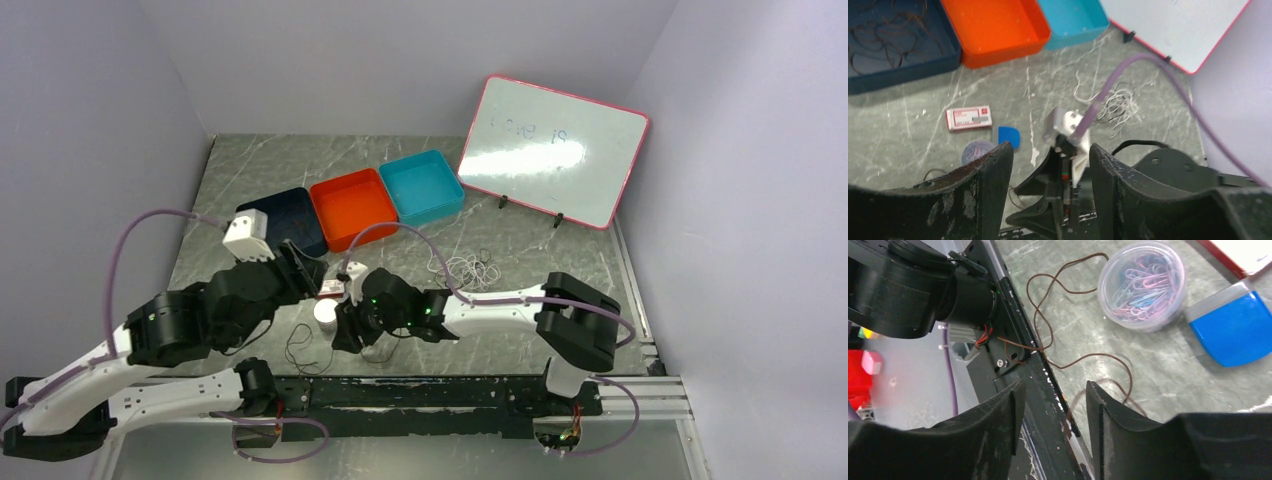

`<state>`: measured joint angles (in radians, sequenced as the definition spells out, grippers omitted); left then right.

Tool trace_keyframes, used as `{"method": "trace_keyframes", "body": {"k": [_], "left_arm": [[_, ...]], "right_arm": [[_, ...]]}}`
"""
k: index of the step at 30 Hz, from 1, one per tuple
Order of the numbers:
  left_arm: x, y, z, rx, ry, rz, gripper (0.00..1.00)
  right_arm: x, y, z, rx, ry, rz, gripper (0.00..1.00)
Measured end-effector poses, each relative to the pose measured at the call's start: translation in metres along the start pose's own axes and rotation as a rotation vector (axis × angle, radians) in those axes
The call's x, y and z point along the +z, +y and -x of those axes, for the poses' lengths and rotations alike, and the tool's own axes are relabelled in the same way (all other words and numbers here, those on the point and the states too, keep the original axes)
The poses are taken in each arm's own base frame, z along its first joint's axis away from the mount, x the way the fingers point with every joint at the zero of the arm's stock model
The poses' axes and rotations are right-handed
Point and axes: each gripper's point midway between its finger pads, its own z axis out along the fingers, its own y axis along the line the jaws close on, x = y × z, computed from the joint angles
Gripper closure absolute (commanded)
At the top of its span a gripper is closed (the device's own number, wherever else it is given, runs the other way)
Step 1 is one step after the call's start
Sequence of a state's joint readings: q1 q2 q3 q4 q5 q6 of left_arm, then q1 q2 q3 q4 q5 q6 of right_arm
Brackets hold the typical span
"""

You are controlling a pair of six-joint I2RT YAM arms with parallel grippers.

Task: Untangle the cables

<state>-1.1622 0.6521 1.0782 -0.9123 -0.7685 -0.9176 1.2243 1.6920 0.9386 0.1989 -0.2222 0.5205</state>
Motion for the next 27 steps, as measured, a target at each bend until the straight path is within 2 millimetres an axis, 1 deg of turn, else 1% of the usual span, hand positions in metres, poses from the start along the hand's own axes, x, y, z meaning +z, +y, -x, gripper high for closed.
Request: {"method": "trace_keyframes", "body": {"k": [3, 5, 9, 10, 13, 15, 17, 19, 22, 24, 27], "left_arm": [[0.007, 0.008, -0.020, 0.002, 0.053, 0.052, 0.35], [0.009, 0.012, -0.027, -0.001, 0.072, 0.081, 0.35], [0.011, 0.013, -0.031, -0.020, 0.082, 0.100, 0.35], [0.011, 0.013, -0.031, -0.023, 0.082, 0.100, 0.34], [0.012, 0.013, -0.032, -0.022, 0.084, 0.104, 0.35], [0.013, 0.012, -0.033, -0.016, 0.086, 0.109, 0.35], [0.013, 0.012, -0.033, -0.011, 0.087, 0.109, 0.35], [0.012, 0.011, -0.030, -0.003, 0.083, 0.102, 0.35], [0.007, 0.004, -0.017, 0.002, 0.061, 0.067, 0.35], [0.002, -0.001, -0.006, 0.000, 0.040, 0.034, 0.35], [-0.007, -0.008, 0.011, -0.011, 0.004, -0.015, 0.36]], "right_arm": [[-0.009, -0.003, 0.006, -0.028, -0.014, -0.036, 0.40], [-0.019, -0.002, 0.015, -0.051, -0.044, -0.053, 0.37], [-0.050, 0.000, 0.039, -0.105, -0.145, -0.099, 0.36], [-0.061, 0.000, 0.046, -0.122, -0.184, -0.114, 0.36], [-0.085, -0.001, 0.053, -0.162, -0.264, -0.128, 0.36], [-0.093, -0.001, 0.052, -0.194, -0.303, -0.113, 0.37], [-0.094, -0.001, 0.044, -0.232, -0.325, -0.095, 0.38], [-0.088, 0.000, 0.031, -0.285, -0.325, -0.076, 0.40], [-0.072, 0.003, 0.008, -0.396, -0.311, -0.037, 0.41], [-0.062, 0.004, -0.005, -0.504, -0.316, 0.000, 0.41], [-0.047, 0.001, -0.017, -0.652, -0.300, 0.035, 0.41]]}}
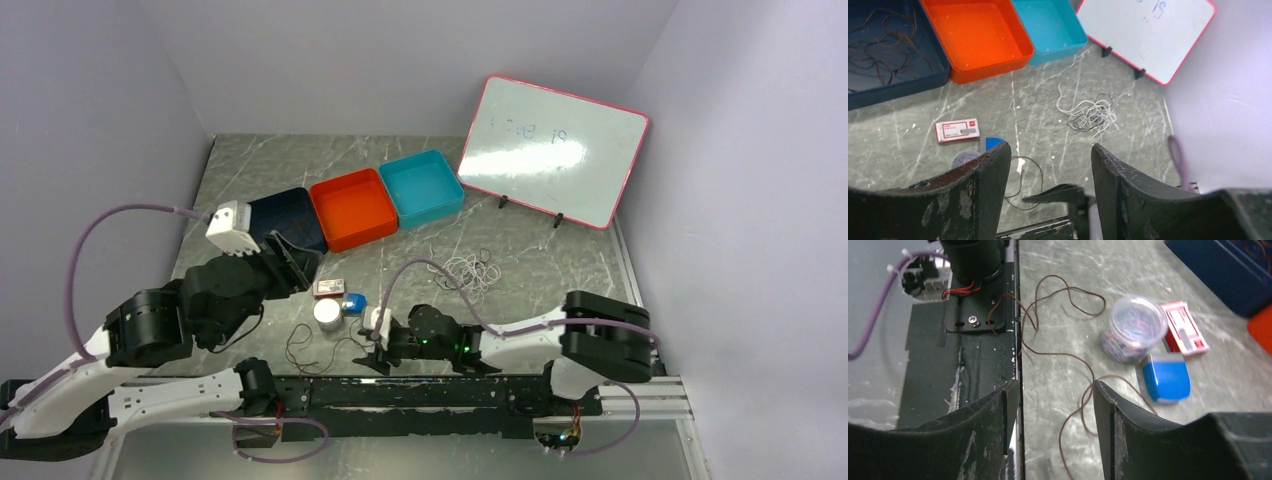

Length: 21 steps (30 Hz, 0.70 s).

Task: Untangle the cables

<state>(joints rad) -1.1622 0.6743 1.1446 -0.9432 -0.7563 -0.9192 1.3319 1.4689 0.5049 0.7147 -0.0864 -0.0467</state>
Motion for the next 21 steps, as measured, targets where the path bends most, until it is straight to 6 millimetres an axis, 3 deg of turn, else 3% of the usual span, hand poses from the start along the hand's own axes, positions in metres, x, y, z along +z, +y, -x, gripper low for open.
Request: {"method": "trace_keyframes", "body": {"k": [3, 9, 21], "left_arm": [[-0.006, -0.005, 0.012, -0.006, -0.024, -0.031, 0.36], [-0.006, -0.006, 0.013, 0.010, -0.026, -0.036, 0.36], [-0.013, -0.003, 0.019, -0.003, -0.043, -0.056, 0.37]], "right_arm": [[0.019, 0.009, -0.001, -0.132, -0.013, 0.092, 0.41], [0.067, 0.030, 0.020, -0.285, -0.093, 0.261, 0.43], [0.110, 0.047, -0.009, -0.349, -0.046, 0.413, 0.47]]}}
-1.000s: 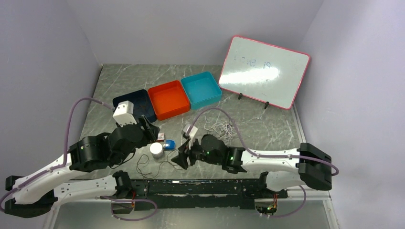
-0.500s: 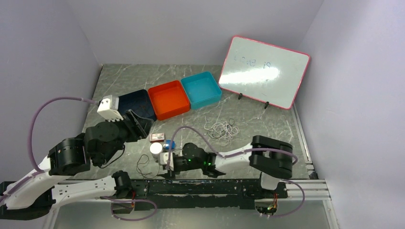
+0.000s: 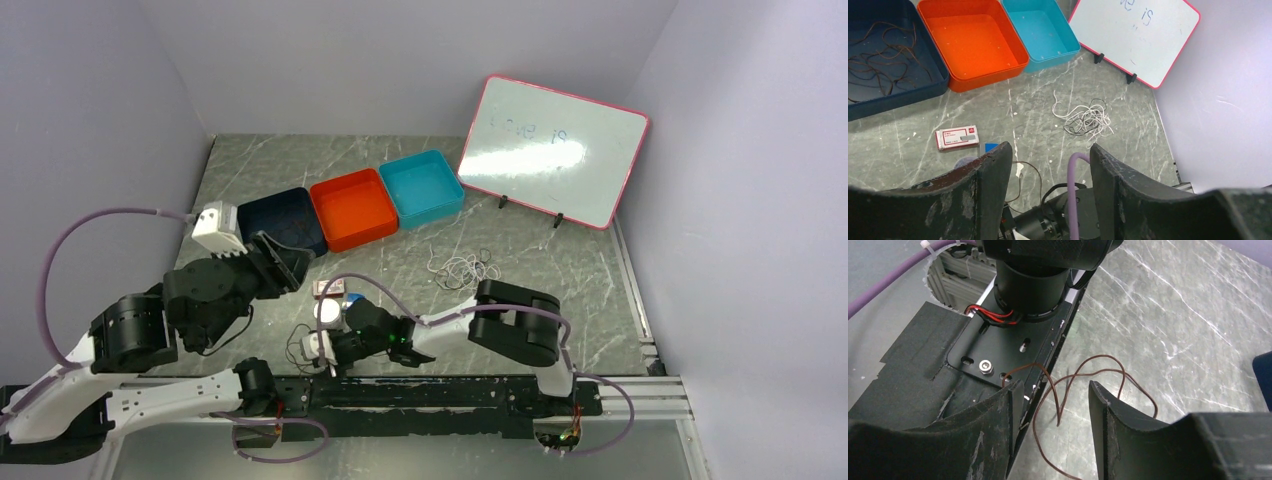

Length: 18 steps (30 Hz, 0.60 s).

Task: Untangle the cables

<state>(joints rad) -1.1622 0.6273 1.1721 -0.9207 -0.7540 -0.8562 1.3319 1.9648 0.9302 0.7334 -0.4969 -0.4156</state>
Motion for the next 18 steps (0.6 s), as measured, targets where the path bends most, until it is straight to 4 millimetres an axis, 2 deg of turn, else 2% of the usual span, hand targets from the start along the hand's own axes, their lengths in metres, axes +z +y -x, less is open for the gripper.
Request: {"method": "trace_keyframes", "body": {"k": [5, 11, 18], "left_arm": [[-0.003, 0.001, 0.003, -0.012, -0.008, -0.009, 0.38], [-0.004, 0.002, 0.003, -0.012, -0.008, -0.009, 0.38], [-0.005, 0.003, 0.004, -0.021, -0.011, -0.012, 0.38]], "right_arm": [[0.008, -0.003, -0.006, -0.004, 0.011, 0.011, 0.56], [0.015, -0.005, -0.017, 0.007, 0.044, 0.013, 0.83], [0.008, -0.011, -0.022, 0.036, 0.076, -0.030, 1.00]]}}
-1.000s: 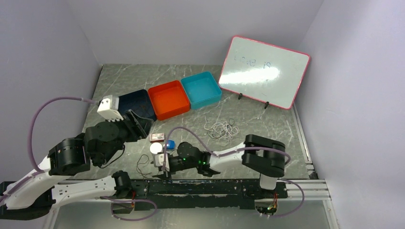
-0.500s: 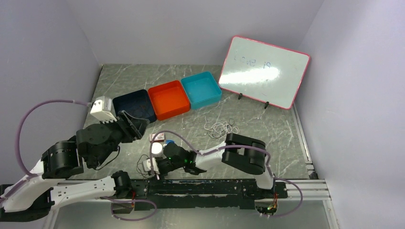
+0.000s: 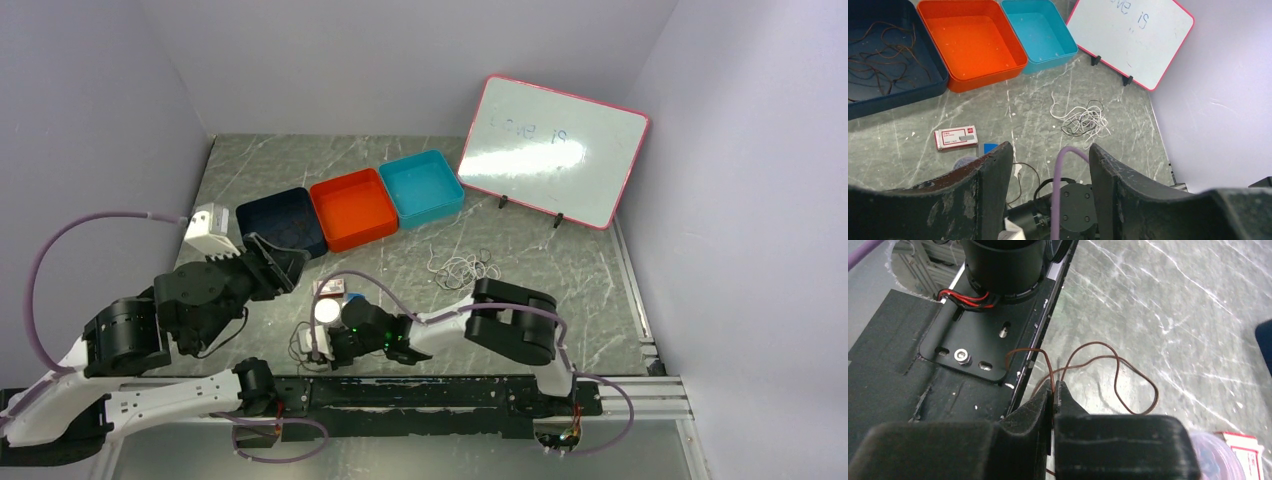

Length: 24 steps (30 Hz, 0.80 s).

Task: Untangle the cables

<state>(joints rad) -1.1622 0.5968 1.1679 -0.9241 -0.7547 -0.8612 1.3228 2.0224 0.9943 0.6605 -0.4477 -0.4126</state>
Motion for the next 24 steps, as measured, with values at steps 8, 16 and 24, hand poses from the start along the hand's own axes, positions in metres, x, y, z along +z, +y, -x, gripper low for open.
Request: {"method": "trace_keyframes", "body": {"k": [8, 16, 24], "left_arm": [[-0.002, 0.002, 0.000, -0.007, -0.003, -0.004, 0.38], [-0.002, 0.002, 0.000, -0.007, -0.003, -0.003, 0.38], [0.002, 0.005, -0.006, 0.007, 0.006, 0.008, 0.38]], "right_arm": [[-0.040, -0.028, 0.054, 0.074, -0.063, -0.184, 1.00], [-0.086, -0.044, 0.073, 0.220, -0.110, -0.419, 1.00], [-0.146, -0.045, 0.034, 0.502, -0.112, -0.699, 1.00]]}}
